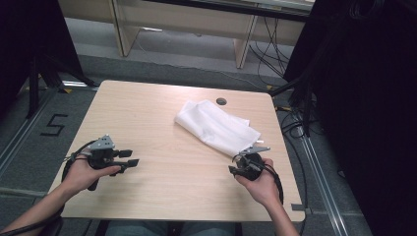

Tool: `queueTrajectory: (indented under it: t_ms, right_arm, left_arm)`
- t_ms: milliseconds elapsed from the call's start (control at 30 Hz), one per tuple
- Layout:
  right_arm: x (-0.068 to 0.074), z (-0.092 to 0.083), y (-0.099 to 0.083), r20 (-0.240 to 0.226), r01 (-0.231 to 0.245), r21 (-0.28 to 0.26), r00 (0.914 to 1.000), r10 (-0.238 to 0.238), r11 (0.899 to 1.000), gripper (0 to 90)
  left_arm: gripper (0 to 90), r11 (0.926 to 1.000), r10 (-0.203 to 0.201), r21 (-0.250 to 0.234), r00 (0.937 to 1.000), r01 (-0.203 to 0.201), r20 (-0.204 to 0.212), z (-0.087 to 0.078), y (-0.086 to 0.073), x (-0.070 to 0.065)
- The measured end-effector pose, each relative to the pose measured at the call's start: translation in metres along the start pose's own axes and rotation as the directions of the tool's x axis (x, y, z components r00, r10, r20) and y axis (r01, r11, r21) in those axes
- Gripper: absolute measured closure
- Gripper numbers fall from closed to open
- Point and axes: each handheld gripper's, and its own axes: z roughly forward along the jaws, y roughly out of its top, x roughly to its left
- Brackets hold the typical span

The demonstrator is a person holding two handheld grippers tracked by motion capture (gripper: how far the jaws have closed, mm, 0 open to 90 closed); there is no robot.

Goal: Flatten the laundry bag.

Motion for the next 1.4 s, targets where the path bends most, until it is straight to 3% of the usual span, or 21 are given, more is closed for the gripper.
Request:
queueTrajectory:
  t_ms: [33,67,133,367,433,500,633,667,733,767,967,1067,1167,1333,1400]
  right_arm:
    - [-0.001,-0.001,0.001,-0.002,-0.023,0.03,0.9997,0.023,0.999,59.4]
    - [-0.004,0.0,0.001,0.004,-0.02,0.025,0.9998,0.02,0.999,58.2]
    - [-0.013,0.003,0.003,0.013,-0.009,0.012,0.9999,0.009,1.0,57.3]
    - [-0.032,0.003,0.018,0.063,-0.091,-0.021,0.9937,0.092,0.996,55.1]
    - [-0.037,0.004,0.024,0.081,-0.087,-0.015,0.9929,0.088,0.996,62.3]
    - [-0.043,0.006,0.031,0.126,-0.019,0.013,0.9919,0.017,1.0,70.1]
    - [-0.06,0.013,0.049,0.175,-0.015,-0.014,0.9844,0.017,1.0,73.6]
    - [-0.062,0.014,0.054,0.179,-0.05,-0.009,0.9824,0.051,0.999,73.8]
    - [-0.067,0.017,0.059,0.18,-0.062,-0.019,0.9815,0.064,0.998,73.9]
    - [-0.076,0.022,0.069,0.203,-0.045,-0.017,0.9781,0.048,0.999,73.4]
    - [-0.099,0.039,0.092,0.214,-0.06,-0.015,0.9749,0.062,0.998,68.8]
    - [-0.108,0.047,0.1,0.218,-0.093,-0.013,0.9714,0.094,0.996,65.8]
    - [-0.119,0.058,0.1,0.206,-0.131,0.005,0.9702,0.127,0.991,61.9]
    - [-0.13,0.069,0.093,0.214,-0.194,0.0,0.9582,0.19,0.981,55.9]
    - [-0.133,0.072,0.09,0.231,-0.182,0.005,0.9569,0.176,0.983,51.8]
  left_arm:
    - [46.0,1.0,-0.003,-0.006,1.0,0.003,0.007,0.001,0.0,0.001]
    - [44.9,0.9998,-0.017,-0.006,0.9999,0.017,0.0,0.001,0.0,0.001]
    - [42.0,0.9999,-0.007,-0.009,1.0,0.007,-0.001,0.003,0.0,0.0]
    - [37.6,0.9992,0.038,0.013,0.9993,-0.038,-0.002,0.003,-0.003,-0.001]
    - [37.5,0.9994,0.034,-0.001,0.9994,-0.034,-0.009,0.002,-0.003,-0.002]
    - [37.3,0.999,0.045,0.008,0.9989,-0.045,-0.012,0.002,-0.002,-0.003]
    - [37.1,0.9988,0.048,0.003,0.9987,-0.048,-0.017,0.002,-0.003,-0.003]
    - [37.1,0.9984,0.057,0.005,0.9982,-0.057,-0.017,0.002,-0.003,-0.002]
    - [37.2,0.9984,0.056,0.006,0.9983,-0.056,-0.017,0.002,-0.003,-0.002]
    - [37.2,0.999,0.044,0.006,0.9989,-0.044,-0.016,0.002,-0.003,-0.002]
    - [37.2,0.9991,0.042,0.0,0.9989,-0.042,-0.019,0.002,-0.003,-0.002]
    - [37.2,0.999,0.044,-0.003,0.9988,-0.044,-0.021,0.001,-0.003,-0.002]
    - [37.2,0.9989,0.048,0.003,0.9987,-0.048,-0.015,0.0,-0.003,-0.003]
    - [37.2,0.9983,0.057,0.008,0.9981,-0.057,-0.021,0.001,-0.003,-0.003]
    - [37.2,0.9985,0.054,0.006,0.9984,-0.054,-0.014,0.002,-0.003,-0.003]
